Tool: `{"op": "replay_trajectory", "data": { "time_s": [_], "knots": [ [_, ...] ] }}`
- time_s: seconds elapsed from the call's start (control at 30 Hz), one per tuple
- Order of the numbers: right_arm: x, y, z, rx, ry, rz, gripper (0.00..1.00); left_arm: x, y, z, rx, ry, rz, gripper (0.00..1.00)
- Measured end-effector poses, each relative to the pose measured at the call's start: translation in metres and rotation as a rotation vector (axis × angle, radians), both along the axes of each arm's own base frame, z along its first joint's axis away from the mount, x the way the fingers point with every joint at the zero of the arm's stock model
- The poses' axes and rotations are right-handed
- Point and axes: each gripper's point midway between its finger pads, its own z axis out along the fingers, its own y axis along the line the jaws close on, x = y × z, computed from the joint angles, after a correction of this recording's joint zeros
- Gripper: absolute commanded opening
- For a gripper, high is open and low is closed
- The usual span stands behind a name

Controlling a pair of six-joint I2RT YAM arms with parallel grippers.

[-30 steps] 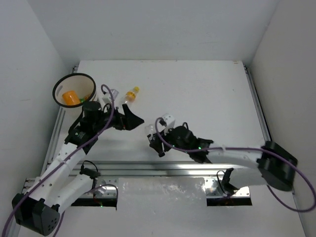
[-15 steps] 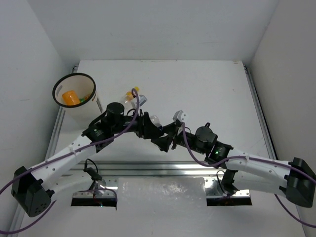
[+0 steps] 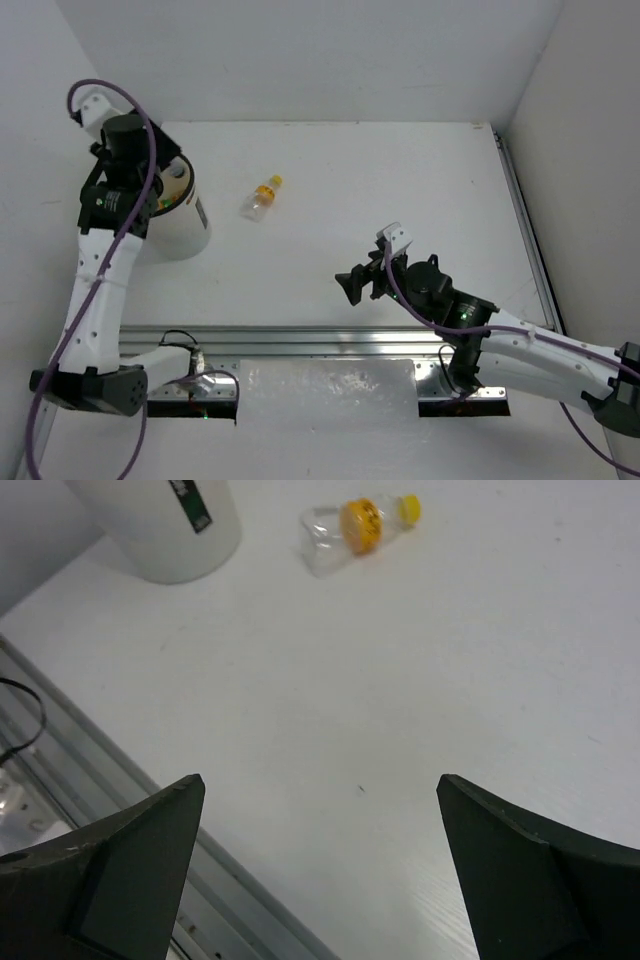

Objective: Put the plastic bottles in the bin

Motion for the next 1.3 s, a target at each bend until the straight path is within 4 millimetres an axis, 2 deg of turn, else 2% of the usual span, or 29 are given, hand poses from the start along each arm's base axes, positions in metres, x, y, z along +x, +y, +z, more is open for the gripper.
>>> {"op": "replay_trajectory", "data": {
  "time_s": [0.03,0.07,0.13,0.17,0.2,0.27,0.3,0.37,0.43,0.5,0.57,0.63,0.73,0.77,0.83,0.9,0.97,1.03,1.1,1.2,1.3],
  "knots": [
    [0.0,-0.004,-0.003,-0.013,0.009,-0.015,0.99,0.0,0.037,-0.001,0.031,0.026,0.126,0.0],
    [0.0,-0.009,-0.008,-0.03,0.022,-0.032,0.99,-0.001,0.062,-0.005,0.056,0.055,0.214,0.02],
    [-0.001,-0.016,-0.014,-0.053,0.041,-0.051,0.99,0.0,0.103,-0.024,0.088,0.138,0.333,0.21],
    [-0.001,-0.018,-0.016,-0.062,0.048,-0.057,0.99,0.002,0.118,-0.039,0.098,0.193,0.371,0.49],
    [-0.002,-0.02,-0.018,-0.068,0.054,-0.059,0.99,0.005,0.128,-0.053,0.106,0.246,0.389,0.63],
    [-0.003,-0.022,-0.022,-0.083,0.065,-0.061,0.99,0.009,0.142,-0.079,0.12,0.345,0.405,1.0],
    [-0.004,-0.023,-0.024,-0.09,0.071,-0.062,0.99,0.011,0.143,-0.09,0.12,0.393,0.393,1.0],
    [-0.005,-0.025,-0.029,-0.107,0.081,-0.062,0.99,0.019,0.143,-0.098,0.122,0.439,0.378,1.0],
    [-0.006,-0.027,-0.033,-0.122,0.091,-0.062,0.99,0.027,0.143,-0.094,0.134,0.46,0.368,1.0],
    [-0.007,-0.028,-0.036,-0.136,0.102,-0.058,0.99,0.036,0.139,-0.076,0.156,0.435,0.358,1.0],
    [-0.008,-0.031,-0.04,-0.149,0.117,-0.063,0.99,0.041,0.128,-0.049,0.214,0.391,0.352,1.0],
    [-0.009,-0.034,-0.043,-0.156,0.13,-0.068,0.99,0.052,0.088,-0.012,0.292,0.306,0.289,1.0],
    [-0.01,-0.037,-0.043,-0.149,0.141,-0.078,0.99,0.068,0.01,0.028,0.351,0.192,0.107,1.0],
    [-0.01,-0.038,-0.043,-0.146,0.143,-0.08,0.99,0.075,-0.013,0.035,0.362,0.166,0.045,1.0],
    [-0.01,-0.04,-0.042,-0.143,0.145,-0.084,0.99,0.086,-0.038,0.028,0.382,0.172,-0.045,1.0],
    [-0.011,-0.041,-0.043,-0.146,0.15,-0.084,0.99,0.102,-0.056,0.004,0.403,0.225,-0.13,1.0],
    [-0.012,-0.042,-0.046,-0.154,0.159,-0.079,0.99,0.123,-0.072,-0.031,0.424,0.31,-0.198,1.0],
    [-0.013,-0.043,-0.047,-0.158,0.164,-0.075,0.99,0.148,-0.086,-0.075,0.439,0.404,-0.248,1.0],
    [-0.015,-0.044,-0.045,-0.152,0.163,-0.071,0.99,0.168,-0.098,-0.131,0.457,0.517,-0.305,1.0],
    [-0.018,-0.044,-0.041,-0.132,0.157,-0.057,0.99,0.174,-0.106,-0.207,0.483,0.691,-0.373,1.0],
    [-0.021,-0.045,-0.047,-0.13,0.165,-0.041,0.99,0.17,-0.106,-0.259,0.486,0.819,-0.412,1.0]
  ]
}}
